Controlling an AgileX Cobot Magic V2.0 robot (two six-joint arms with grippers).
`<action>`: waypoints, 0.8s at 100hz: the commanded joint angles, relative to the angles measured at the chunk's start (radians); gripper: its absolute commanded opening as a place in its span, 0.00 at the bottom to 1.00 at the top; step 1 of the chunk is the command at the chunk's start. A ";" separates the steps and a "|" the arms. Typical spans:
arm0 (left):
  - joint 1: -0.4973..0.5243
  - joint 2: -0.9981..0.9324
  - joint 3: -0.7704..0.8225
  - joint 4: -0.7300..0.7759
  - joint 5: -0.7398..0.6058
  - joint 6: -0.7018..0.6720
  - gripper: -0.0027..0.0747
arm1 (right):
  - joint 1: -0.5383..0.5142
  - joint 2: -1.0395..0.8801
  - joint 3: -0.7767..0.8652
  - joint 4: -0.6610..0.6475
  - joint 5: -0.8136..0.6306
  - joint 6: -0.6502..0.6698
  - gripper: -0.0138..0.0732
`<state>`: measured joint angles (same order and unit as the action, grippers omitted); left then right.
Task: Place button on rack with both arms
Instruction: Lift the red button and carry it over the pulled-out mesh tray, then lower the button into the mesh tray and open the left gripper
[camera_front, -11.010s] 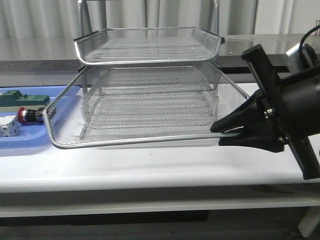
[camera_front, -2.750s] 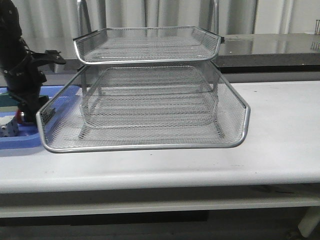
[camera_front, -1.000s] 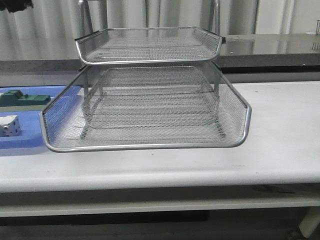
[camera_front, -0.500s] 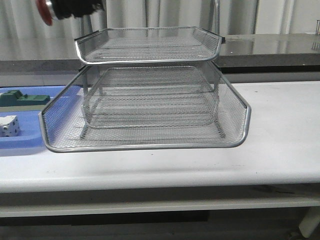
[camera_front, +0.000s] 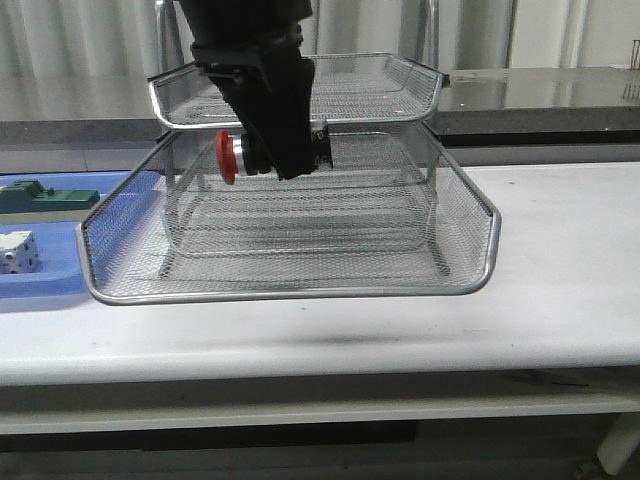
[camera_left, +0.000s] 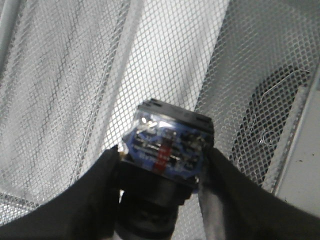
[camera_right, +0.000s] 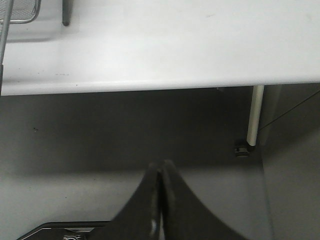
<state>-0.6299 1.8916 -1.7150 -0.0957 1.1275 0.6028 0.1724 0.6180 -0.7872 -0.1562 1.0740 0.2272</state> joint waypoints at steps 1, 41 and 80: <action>-0.008 -0.038 -0.029 -0.021 -0.048 -0.012 0.01 | -0.003 0.003 -0.034 -0.021 -0.049 -0.005 0.08; -0.008 -0.014 -0.029 -0.026 -0.059 -0.012 0.44 | -0.003 0.003 -0.034 -0.021 -0.049 -0.005 0.08; -0.008 -0.014 -0.029 -0.026 -0.070 -0.030 0.57 | -0.003 0.003 -0.034 -0.021 -0.049 -0.005 0.08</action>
<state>-0.6315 1.9308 -1.7150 -0.1018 1.0847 0.5906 0.1724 0.6180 -0.7872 -0.1562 1.0740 0.2272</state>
